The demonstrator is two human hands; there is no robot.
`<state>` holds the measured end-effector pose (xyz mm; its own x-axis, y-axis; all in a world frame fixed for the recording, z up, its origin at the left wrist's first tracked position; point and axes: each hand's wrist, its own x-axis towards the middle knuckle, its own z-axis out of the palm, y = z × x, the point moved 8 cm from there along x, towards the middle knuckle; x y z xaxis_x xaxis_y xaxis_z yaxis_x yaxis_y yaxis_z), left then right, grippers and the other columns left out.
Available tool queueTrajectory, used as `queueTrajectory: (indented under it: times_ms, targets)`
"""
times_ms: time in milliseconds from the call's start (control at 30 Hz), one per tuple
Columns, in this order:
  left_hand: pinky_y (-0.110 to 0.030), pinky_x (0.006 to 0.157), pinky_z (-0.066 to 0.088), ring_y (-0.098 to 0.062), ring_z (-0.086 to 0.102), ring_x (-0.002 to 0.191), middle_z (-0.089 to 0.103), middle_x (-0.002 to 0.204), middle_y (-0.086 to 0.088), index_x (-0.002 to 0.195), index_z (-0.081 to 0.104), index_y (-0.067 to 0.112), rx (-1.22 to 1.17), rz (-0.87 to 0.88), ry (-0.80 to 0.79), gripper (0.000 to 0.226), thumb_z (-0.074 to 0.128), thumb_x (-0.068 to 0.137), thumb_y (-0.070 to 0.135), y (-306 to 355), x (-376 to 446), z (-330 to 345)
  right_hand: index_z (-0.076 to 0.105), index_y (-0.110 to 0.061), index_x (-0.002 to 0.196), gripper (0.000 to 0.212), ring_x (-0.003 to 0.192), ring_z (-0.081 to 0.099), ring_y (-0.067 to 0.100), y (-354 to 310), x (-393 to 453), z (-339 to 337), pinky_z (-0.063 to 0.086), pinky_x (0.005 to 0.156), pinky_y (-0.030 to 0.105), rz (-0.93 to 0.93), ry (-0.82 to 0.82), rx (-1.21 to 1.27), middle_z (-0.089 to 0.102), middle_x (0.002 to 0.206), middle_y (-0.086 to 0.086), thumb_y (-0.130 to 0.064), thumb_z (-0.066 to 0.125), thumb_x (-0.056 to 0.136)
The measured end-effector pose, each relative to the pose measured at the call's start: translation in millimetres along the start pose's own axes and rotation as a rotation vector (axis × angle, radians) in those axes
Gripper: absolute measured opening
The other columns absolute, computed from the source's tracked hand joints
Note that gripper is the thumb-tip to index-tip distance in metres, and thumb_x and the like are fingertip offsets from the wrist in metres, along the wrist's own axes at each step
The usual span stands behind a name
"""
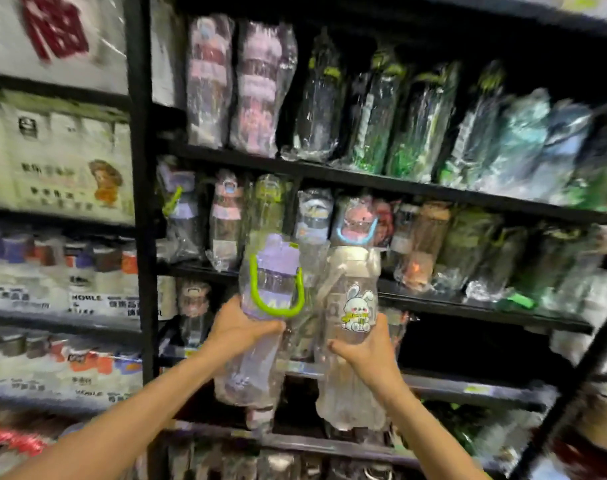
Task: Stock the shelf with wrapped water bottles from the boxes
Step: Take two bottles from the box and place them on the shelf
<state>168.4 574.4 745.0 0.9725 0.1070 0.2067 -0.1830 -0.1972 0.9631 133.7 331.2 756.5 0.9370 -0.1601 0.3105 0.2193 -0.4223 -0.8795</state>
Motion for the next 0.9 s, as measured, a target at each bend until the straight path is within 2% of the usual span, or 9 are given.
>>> queueTrajectory:
  times_ms: [100, 200, 267, 467, 567, 633, 733, 800, 900]
  targets:
    - [-0.002, 0.051, 0.041, 0.004, 0.055, 0.068, 0.062, 0.077, 0.01, 0.092, 0.063, 0.008, -0.021, 0.111, 0.012, 0.038, 0.085, 0.061, 0.002, 71, 10, 0, 0.04, -0.013, 0.113, 0.065, 0.083, 0.054, 0.002, -52, 14, -36, 0.042, 0.068, 0.012, -0.066, 0.036, 0.004, 0.055, 0.096, -0.009, -0.012, 0.084, 0.065]
    - [-0.002, 0.052, 0.043, 0.007, 0.058, 0.063, 0.062, 0.074, 0.012, 0.085, 0.063, 0.016, -0.036, 0.196, 0.004, 0.033, 0.084, 0.063, 0.001, 130, 20, 3, 0.04, -0.016, 0.111, 0.07, 0.095, 0.06, 0.017, -89, 34, -60, 0.05, 0.085, 0.034, -0.098, 0.076, 0.015, 0.06, 0.104, 0.0, -0.019, 0.087, 0.06]
    - [-0.003, 0.055, 0.045, 0.004, 0.062, 0.065, 0.064, 0.076, 0.011, 0.085, 0.065, 0.016, -0.066, 0.237, 0.019, 0.033, 0.084, 0.062, 0.002, 159, 33, 0, 0.04, -0.019, 0.11, 0.074, 0.096, 0.063, 0.019, -111, 50, -71, 0.051, 0.088, 0.042, -0.111, 0.102, 0.036, 0.062, 0.105, 0.001, -0.026, 0.088, 0.054]
    - [-0.004, 0.056, 0.045, 0.013, 0.061, 0.059, 0.065, 0.058, 0.023, 0.076, 0.066, 0.023, -0.13, 0.36, -0.017, 0.03, 0.083, 0.063, 0.002, 242, 86, -13, 0.042, -0.015, 0.109, 0.064, 0.088, 0.065, 0.009, -172, 105, -84, 0.053, 0.079, 0.031, -0.179, 0.134, 0.076, 0.06, 0.098, -0.005, -0.015, 0.087, 0.064]
    - [-0.007, 0.063, 0.049, 0.009, 0.064, 0.065, 0.069, 0.073, 0.016, 0.081, 0.067, 0.023, -0.167, 0.404, -0.031, 0.028, 0.083, 0.065, 0.007, 273, 122, -21, 0.042, -0.014, 0.11, 0.062, 0.084, 0.064, 0.003, -198, 137, -88, 0.049, 0.071, 0.023, -0.213, 0.146, 0.095, 0.059, 0.099, -0.004, -0.012, 0.086, 0.065]
    - [-0.016, 0.071, 0.053, 0.002, 0.066, 0.073, 0.071, 0.081, 0.009, 0.083, 0.068, 0.021, -0.184, 0.415, -0.021, 0.028, 0.086, 0.063, 0.016, 290, 149, -27, 0.044, -0.014, 0.111, 0.063, 0.089, 0.058, 0.008, -212, 157, -95, 0.047, 0.074, 0.027, -0.241, 0.186, 0.077, 0.057, 0.1, -0.004, -0.017, 0.087, 0.064]
    - [-0.024, 0.08, 0.054, -0.007, 0.066, 0.091, 0.072, 0.096, 0.002, 0.101, 0.068, 0.013, -0.159, 0.453, 0.035, 0.06, 0.09, 0.051, 0.036, 313, 189, -29, 0.044, -0.012, 0.113, 0.066, 0.087, 0.055, 0.009, -225, 187, -104, 0.049, 0.074, 0.03, -0.278, 0.205, 0.066, 0.056, 0.102, -0.001, -0.019, 0.087, 0.064]
    - [-0.02, 0.076, 0.05, -0.01, 0.063, 0.094, 0.07, 0.101, 0.001, 0.107, 0.066, 0.01, -0.129, 0.439, 0.064, 0.059, 0.088, 0.057, 0.033, 321, 216, -25, 0.044, -0.012, 0.114, 0.068, 0.091, 0.058, 0.014, -227, 205, -110, 0.051, 0.077, 0.033, -0.279, 0.21, 0.062, 0.057, 0.103, 0.003, -0.021, 0.087, 0.063]
    - [-0.024, 0.082, 0.05, -0.014, 0.063, 0.097, 0.069, 0.104, -0.002, 0.108, 0.067, 0.007, -0.098, 0.43, 0.072, 0.06, 0.087, 0.058, 0.033, 328, 248, -11, 0.047, -0.012, 0.114, 0.072, 0.096, 0.061, 0.021, -226, 233, -115, 0.053, 0.083, 0.039, -0.282, 0.209, 0.056, 0.061, 0.106, 0.006, -0.027, 0.089, 0.057]
